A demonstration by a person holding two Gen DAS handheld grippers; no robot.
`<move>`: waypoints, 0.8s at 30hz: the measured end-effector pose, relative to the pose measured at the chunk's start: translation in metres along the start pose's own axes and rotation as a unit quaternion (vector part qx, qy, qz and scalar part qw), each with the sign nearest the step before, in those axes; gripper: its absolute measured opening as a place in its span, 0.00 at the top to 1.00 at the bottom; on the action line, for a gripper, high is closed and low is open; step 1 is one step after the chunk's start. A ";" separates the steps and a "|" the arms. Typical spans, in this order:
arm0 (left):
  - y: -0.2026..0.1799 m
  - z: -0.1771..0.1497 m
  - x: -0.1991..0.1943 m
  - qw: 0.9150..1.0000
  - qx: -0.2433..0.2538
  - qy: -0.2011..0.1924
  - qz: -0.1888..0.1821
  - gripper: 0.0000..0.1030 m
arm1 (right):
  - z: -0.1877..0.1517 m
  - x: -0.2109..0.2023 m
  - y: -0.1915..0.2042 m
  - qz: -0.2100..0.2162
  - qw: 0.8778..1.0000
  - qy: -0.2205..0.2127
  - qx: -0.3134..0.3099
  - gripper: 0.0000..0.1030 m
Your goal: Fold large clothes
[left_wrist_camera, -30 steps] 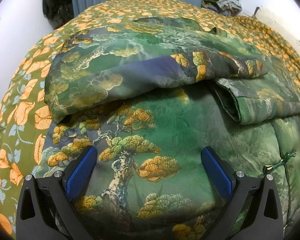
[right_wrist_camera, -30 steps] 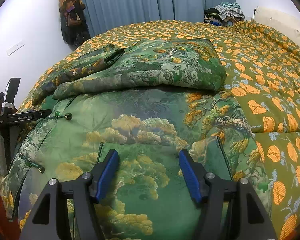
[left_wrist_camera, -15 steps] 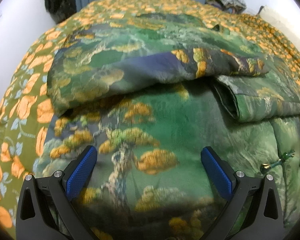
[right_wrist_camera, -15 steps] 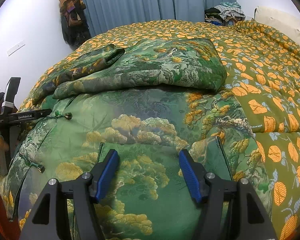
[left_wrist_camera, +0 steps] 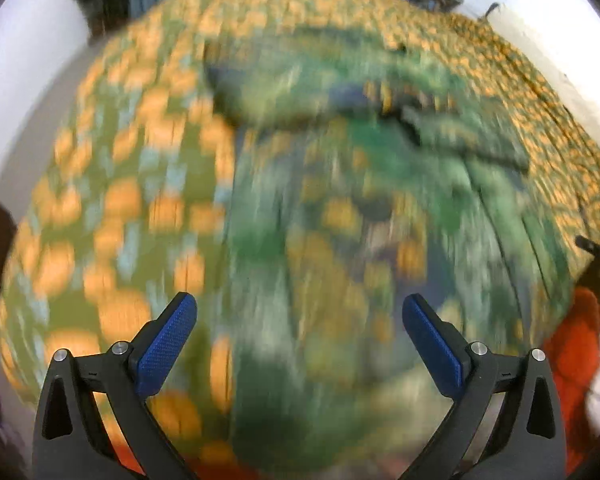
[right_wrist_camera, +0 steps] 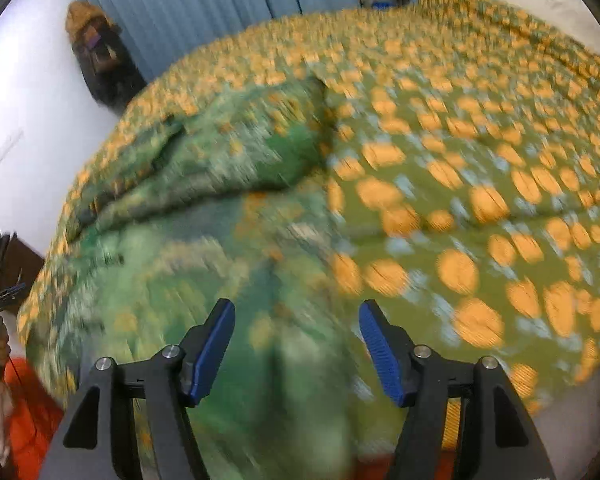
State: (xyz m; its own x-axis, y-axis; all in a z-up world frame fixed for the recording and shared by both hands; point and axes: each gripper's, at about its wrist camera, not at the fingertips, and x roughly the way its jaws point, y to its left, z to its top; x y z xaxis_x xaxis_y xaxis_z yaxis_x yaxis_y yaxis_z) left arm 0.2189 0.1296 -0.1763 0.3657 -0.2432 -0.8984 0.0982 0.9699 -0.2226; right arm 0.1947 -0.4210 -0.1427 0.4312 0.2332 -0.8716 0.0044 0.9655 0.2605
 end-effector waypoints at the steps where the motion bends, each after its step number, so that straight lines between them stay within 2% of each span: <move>1: 0.001 -0.011 0.001 1.000 -0.005 0.008 -0.002 0.01 | -0.006 0.000 -0.006 0.011 1.000 0.024 0.000 0.34; 3: 0.003 -0.028 0.007 1.000 -0.015 0.014 -0.018 0.01 | -0.018 0.004 -0.009 0.033 0.997 0.068 -0.008 0.34; 6: -0.003 -0.038 0.021 0.996 -0.035 0.031 -0.075 0.01 | -0.033 0.013 -0.004 0.050 0.993 0.103 -0.024 0.34; 10: -0.021 -0.046 0.031 0.998 0.009 0.029 -0.050 0.01 | -0.039 0.037 0.001 0.061 0.989 0.134 -0.023 0.34; 14: -0.017 -0.044 0.032 0.997 -0.011 0.041 -0.061 0.02 | -0.043 0.061 0.010 0.074 0.984 0.161 -0.022 0.32; 15: -0.016 -0.043 0.029 0.997 -0.019 0.047 -0.061 0.10 | -0.041 0.061 0.014 0.069 0.984 0.165 -0.028 0.36; 16: -0.016 -0.043 0.027 0.997 -0.023 0.056 -0.053 0.27 | -0.040 0.058 0.016 0.071 0.983 0.165 -0.033 0.57; 17: -0.016 -0.042 0.025 0.997 -0.023 0.067 -0.037 0.32 | -0.039 0.053 0.019 0.074 0.983 0.162 -0.037 0.72; 18: -0.017 -0.042 0.023 0.997 -0.023 0.072 -0.029 0.40 | -0.037 0.046 0.022 0.075 0.984 0.156 -0.037 0.80; 19: -0.017 -0.042 0.021 0.997 -0.024 0.075 -0.023 0.52 | -0.035 0.038 0.024 0.080 0.985 0.152 -0.035 0.83; 20: -0.017 -0.043 0.019 0.996 -0.026 0.079 -0.017 0.58 | -0.033 0.029 0.028 0.085 0.986 0.142 -0.035 0.84; 21: -0.017 -0.042 0.018 0.996 -0.030 0.084 -0.011 0.73 | -0.031 0.022 0.029 0.090 0.986 0.133 -0.033 0.85; 22: -0.017 -0.042 0.015 0.996 -0.032 0.085 -0.012 0.82 | -0.029 0.016 0.031 0.096 0.987 0.126 -0.029 0.86; 24: -0.019 -0.040 0.008 0.996 -0.032 0.080 -0.017 0.87 | -0.023 0.009 0.035 0.108 0.987 0.115 -0.020 0.87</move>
State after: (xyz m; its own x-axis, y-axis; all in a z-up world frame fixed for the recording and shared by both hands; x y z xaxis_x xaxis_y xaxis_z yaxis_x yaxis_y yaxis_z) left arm 0.1833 0.1098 -0.1946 0.2099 -0.2759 -0.9380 0.0472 0.9611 -0.2721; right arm 0.1776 -0.3825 -0.1509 0.2027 0.4506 -0.8694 -0.1032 0.8927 0.4386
